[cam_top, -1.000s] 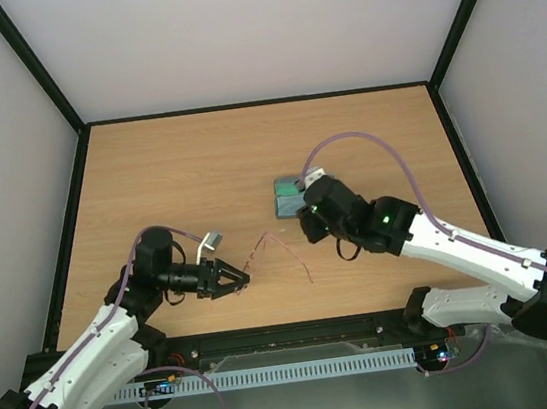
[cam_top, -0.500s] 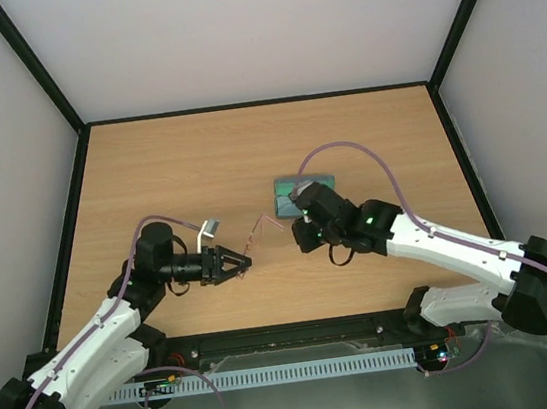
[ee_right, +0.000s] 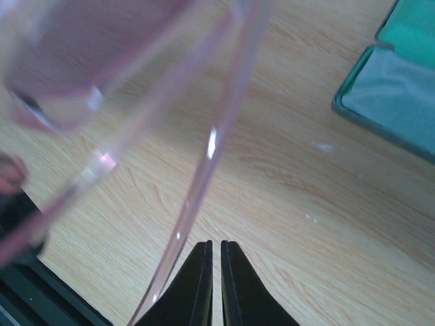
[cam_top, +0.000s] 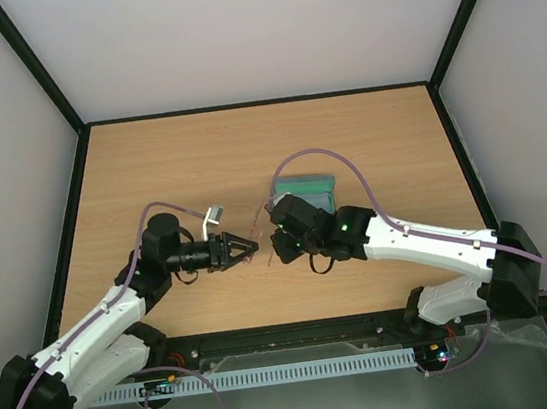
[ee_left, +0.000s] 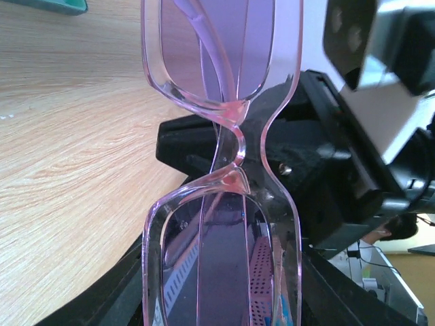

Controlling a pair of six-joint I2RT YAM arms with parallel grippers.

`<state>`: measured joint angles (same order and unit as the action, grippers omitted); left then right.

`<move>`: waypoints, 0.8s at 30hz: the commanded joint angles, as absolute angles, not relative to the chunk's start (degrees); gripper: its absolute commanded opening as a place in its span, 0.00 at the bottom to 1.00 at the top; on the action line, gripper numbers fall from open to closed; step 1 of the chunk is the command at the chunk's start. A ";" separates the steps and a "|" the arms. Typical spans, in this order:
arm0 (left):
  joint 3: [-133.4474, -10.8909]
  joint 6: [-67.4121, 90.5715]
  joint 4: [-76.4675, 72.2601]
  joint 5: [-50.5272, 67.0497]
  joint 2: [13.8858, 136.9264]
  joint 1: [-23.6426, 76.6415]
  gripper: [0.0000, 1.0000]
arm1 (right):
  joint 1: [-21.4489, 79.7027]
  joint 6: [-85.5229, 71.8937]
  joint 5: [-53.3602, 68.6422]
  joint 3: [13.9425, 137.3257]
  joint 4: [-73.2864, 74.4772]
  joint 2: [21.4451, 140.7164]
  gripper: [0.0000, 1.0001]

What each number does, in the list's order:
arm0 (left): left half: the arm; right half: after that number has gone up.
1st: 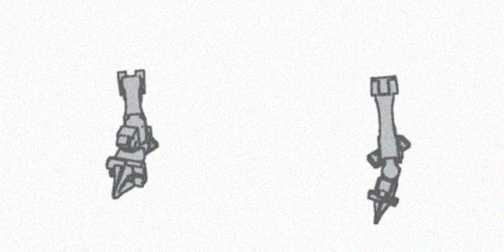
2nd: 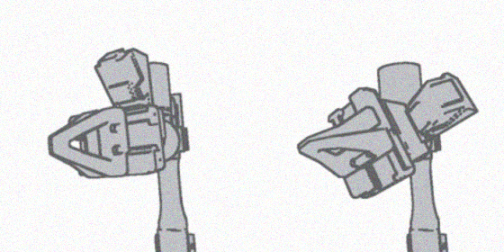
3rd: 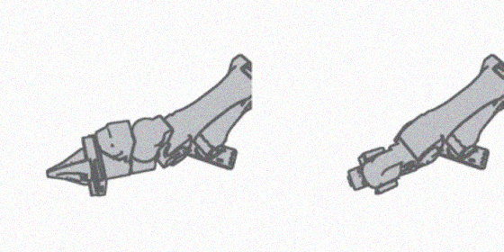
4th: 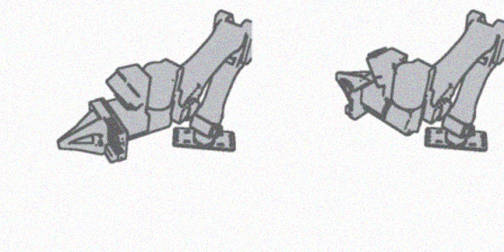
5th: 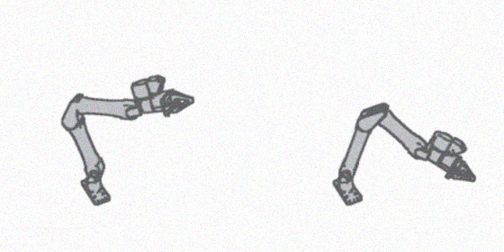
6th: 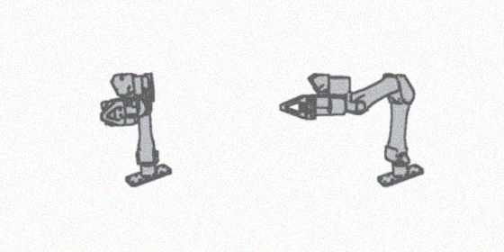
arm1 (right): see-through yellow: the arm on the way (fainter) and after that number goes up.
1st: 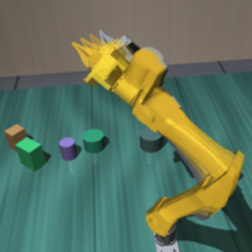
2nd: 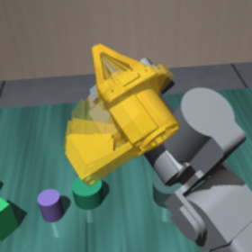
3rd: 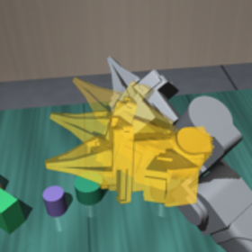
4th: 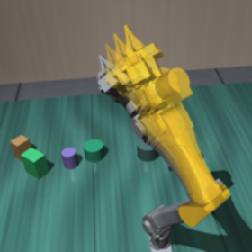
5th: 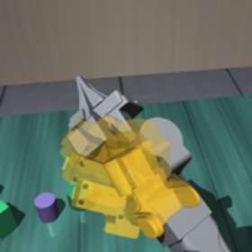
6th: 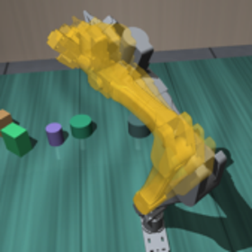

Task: Organize the sunglasses
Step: Fold the sunglasses.

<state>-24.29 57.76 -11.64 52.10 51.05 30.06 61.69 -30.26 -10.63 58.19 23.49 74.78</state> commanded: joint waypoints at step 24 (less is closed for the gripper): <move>-28.45 57.63 -20.03 48.10 58.06 35.86 0.43 | 61.40 -32.75 -18.04 53.86 21.47 63.24 0.14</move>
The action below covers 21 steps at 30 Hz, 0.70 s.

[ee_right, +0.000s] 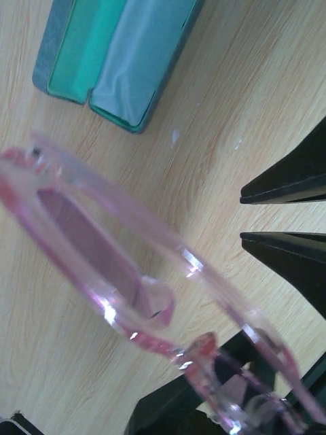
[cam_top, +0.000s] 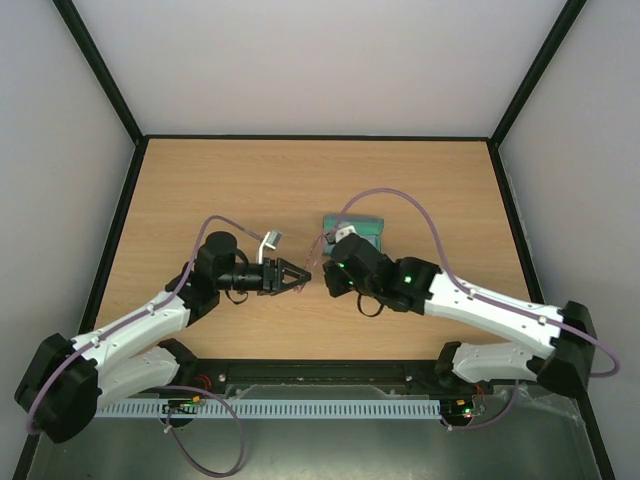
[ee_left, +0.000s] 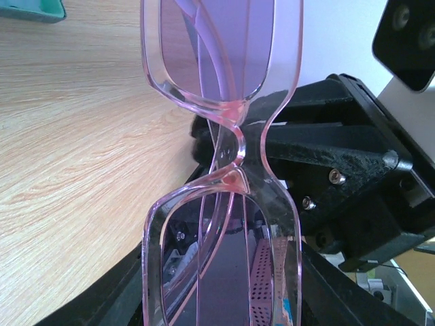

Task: Organize the sunglasses
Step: Fold the sunglasses.

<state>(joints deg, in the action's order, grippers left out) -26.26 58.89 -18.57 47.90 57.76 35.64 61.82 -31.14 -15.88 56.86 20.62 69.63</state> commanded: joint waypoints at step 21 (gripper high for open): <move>-26.07 69.53 -44.22 50.81 62.57 36.53 0.43 | 45.77 -51.58 13.44 31.69 -7.05 39.27 0.51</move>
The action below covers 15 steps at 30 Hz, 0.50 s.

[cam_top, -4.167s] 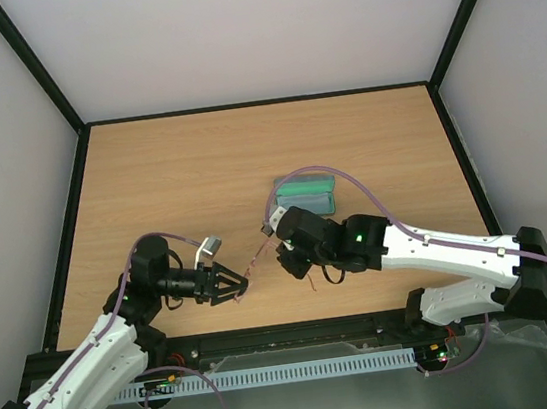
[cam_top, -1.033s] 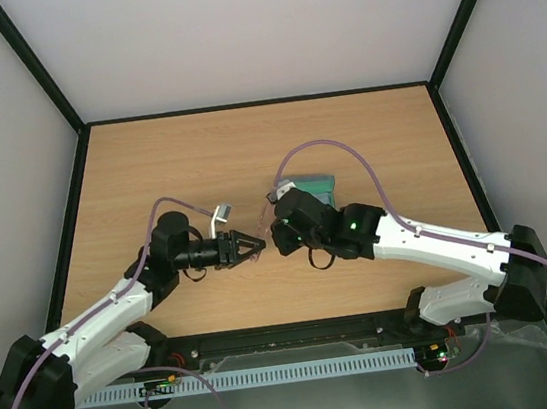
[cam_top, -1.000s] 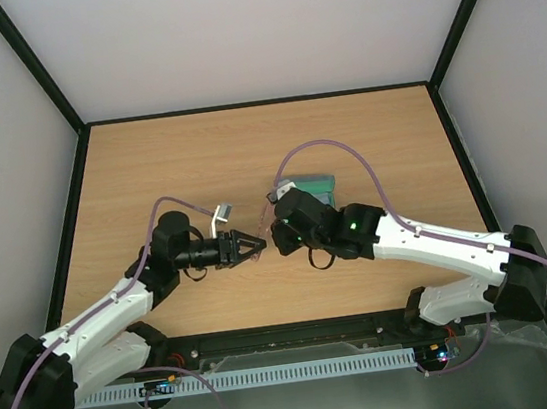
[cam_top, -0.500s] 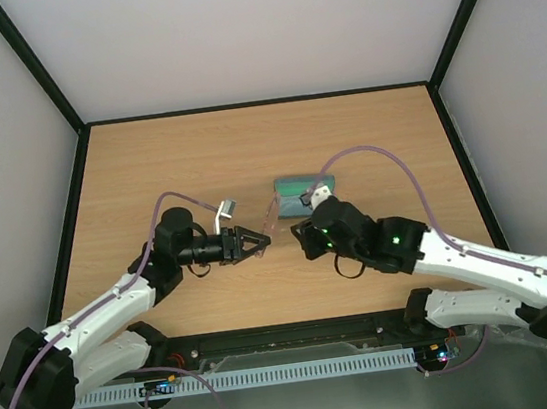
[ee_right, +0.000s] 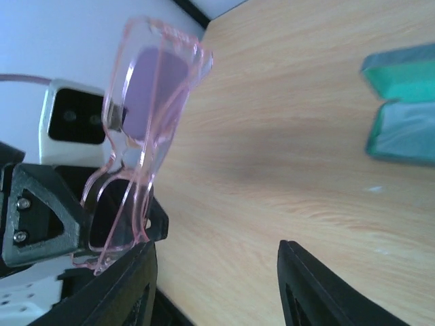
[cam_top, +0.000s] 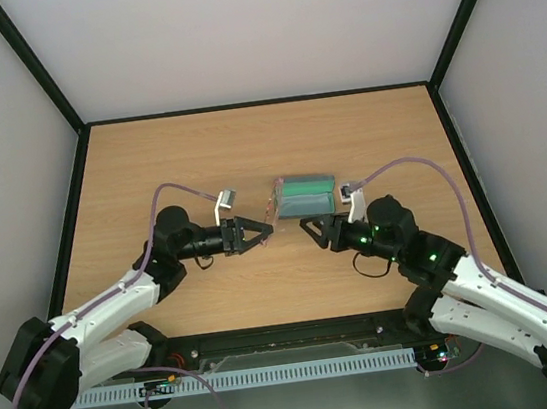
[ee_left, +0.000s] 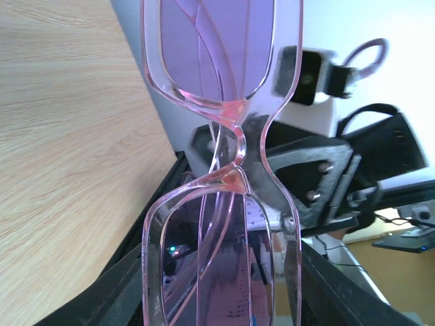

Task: Organize the sunglasses
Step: Fold the sunglasses.

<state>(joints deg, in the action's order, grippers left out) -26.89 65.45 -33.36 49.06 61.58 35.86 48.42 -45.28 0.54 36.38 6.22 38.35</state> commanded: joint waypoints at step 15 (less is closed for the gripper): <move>-24.54 75.62 -54.43 51.40 66.01 38.34 0.43 | 42.40 -60.36 22.02 26.00 -32.39 42.70 0.50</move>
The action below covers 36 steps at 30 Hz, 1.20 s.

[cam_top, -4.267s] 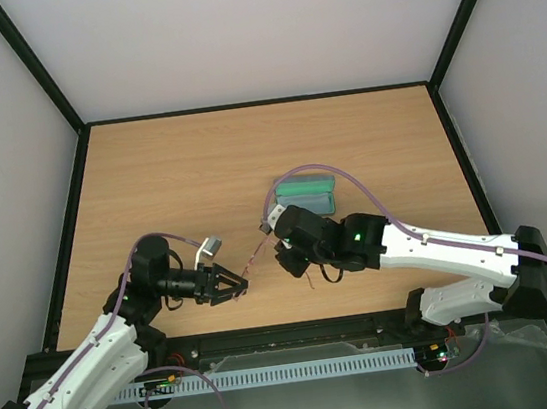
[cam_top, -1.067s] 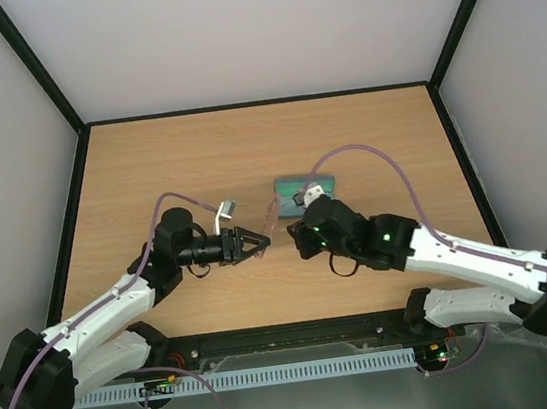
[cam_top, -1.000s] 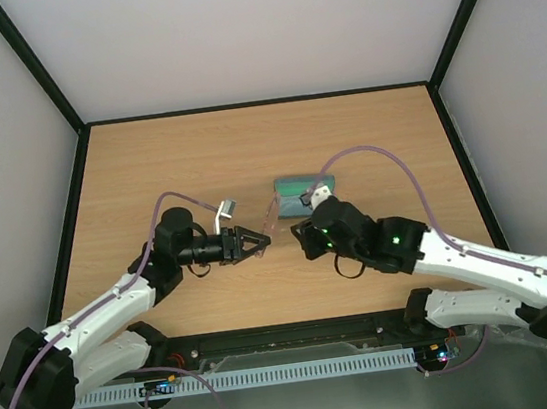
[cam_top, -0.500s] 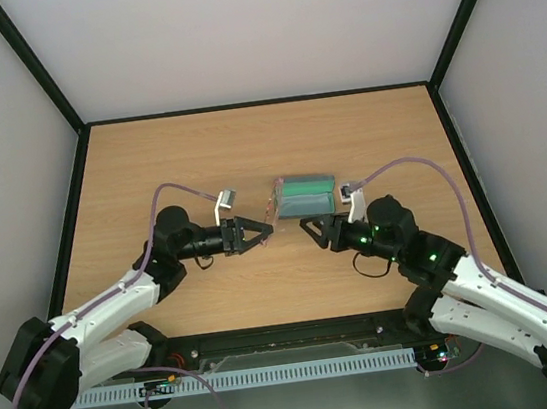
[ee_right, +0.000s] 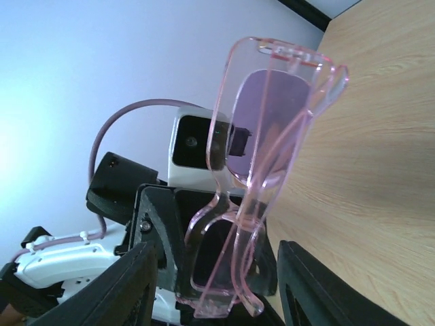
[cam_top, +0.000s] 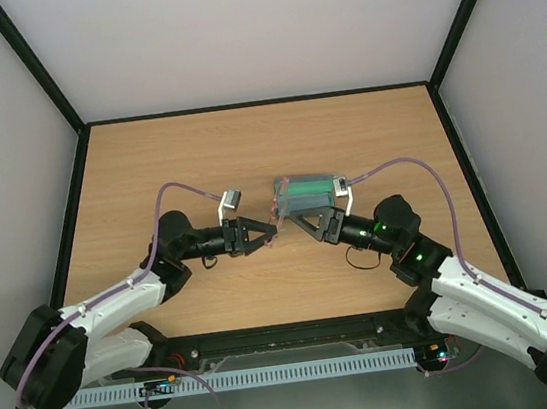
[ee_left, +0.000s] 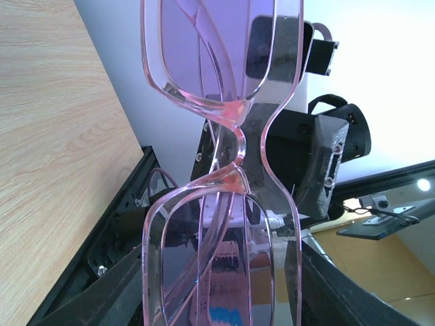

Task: Organize the sunglasses
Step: Fold the sunglasses.

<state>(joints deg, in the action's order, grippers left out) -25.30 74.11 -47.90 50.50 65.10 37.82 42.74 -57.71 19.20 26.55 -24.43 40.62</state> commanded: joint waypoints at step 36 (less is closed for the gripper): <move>-25.06 76.50 -57.77 51.47 69.16 39.37 0.45 | 40.62 -63.25 26.15 26.56 -39.69 52.51 0.16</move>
<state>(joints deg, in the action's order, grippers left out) -24.56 76.16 -54.17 50.83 68.49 39.00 40.82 -63.92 25.12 26.39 -36.73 52.36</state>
